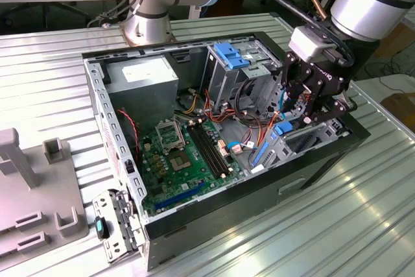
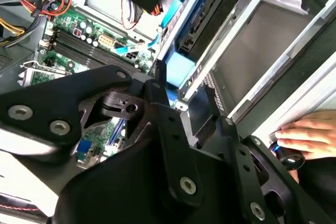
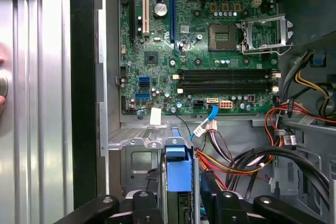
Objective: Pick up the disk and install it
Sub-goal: 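Insert the disk into the insertion slot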
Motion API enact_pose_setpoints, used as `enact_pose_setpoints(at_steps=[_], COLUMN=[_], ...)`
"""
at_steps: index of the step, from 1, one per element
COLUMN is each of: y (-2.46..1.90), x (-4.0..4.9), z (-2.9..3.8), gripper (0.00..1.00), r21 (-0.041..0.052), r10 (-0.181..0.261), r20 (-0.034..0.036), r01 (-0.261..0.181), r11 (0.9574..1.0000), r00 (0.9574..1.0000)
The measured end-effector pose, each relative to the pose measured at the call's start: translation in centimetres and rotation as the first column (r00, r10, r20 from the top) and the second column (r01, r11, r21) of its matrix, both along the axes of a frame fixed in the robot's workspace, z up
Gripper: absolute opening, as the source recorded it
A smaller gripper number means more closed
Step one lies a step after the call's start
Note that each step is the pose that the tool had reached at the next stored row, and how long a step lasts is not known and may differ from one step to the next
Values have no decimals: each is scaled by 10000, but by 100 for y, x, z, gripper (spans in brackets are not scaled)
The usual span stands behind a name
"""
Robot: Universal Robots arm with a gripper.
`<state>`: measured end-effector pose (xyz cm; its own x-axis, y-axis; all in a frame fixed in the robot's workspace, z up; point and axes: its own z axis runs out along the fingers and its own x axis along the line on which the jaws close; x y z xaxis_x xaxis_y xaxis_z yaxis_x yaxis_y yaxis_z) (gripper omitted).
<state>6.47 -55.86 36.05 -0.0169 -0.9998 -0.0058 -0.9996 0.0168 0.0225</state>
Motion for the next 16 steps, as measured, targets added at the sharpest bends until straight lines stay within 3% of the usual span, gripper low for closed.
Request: enact_pose_setpoints(at_steps=[1, 4, 7, 9, 16], y=[0, 0, 0, 1, 1], x=[4, 125, 281, 455, 479], z=[0, -8, -13, -18, -19], gripper=[44, 36, 18, 11, 11], r21=[0, 3, 2, 1, 1], r10=[0, -5, -7, -8, -9], r20=[0, 0, 0, -1, 0], r01=[0, 5, 7, 8, 9], r11=[10000, 10000, 10000, 10000, 10000], r00=[10000, 10000, 10000, 10000, 10000])
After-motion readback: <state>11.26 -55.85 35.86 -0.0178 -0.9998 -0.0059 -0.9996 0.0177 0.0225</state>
